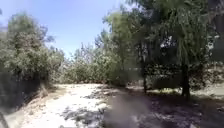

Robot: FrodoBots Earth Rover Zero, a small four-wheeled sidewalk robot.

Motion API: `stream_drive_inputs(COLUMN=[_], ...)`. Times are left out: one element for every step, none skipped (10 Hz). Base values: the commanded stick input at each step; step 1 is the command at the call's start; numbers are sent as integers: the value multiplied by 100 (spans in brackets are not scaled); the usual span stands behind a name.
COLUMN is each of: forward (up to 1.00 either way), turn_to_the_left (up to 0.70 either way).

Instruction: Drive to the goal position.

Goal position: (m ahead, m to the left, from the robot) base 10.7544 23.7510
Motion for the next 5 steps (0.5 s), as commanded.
stream_drive_inputs(forward=[45,45,45,45,45], turn_to_the_left=[27,23,9,2,2])
